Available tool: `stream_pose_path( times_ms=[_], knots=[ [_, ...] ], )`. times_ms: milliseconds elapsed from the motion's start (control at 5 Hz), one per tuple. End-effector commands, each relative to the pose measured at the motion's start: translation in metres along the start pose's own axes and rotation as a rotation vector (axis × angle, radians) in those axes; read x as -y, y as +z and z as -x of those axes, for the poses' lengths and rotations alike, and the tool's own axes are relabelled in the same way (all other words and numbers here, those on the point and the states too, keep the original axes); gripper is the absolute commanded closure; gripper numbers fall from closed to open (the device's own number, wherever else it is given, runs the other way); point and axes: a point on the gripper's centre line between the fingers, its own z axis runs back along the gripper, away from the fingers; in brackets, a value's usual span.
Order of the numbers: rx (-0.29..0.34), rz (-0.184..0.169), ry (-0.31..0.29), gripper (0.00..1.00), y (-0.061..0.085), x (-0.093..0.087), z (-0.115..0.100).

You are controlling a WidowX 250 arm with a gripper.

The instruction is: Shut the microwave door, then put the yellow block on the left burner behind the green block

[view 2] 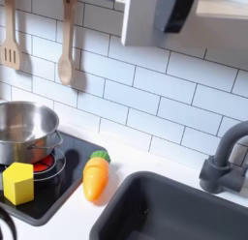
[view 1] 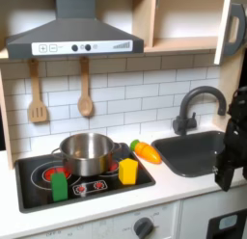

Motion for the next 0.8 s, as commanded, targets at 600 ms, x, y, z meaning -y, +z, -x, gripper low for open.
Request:
stream_pose_path(
  times_ms=[600],
  knots=[
    [0.07, 0.006, 0.124, 0.0, -0.02, -0.032, -0.043]
  ],
)
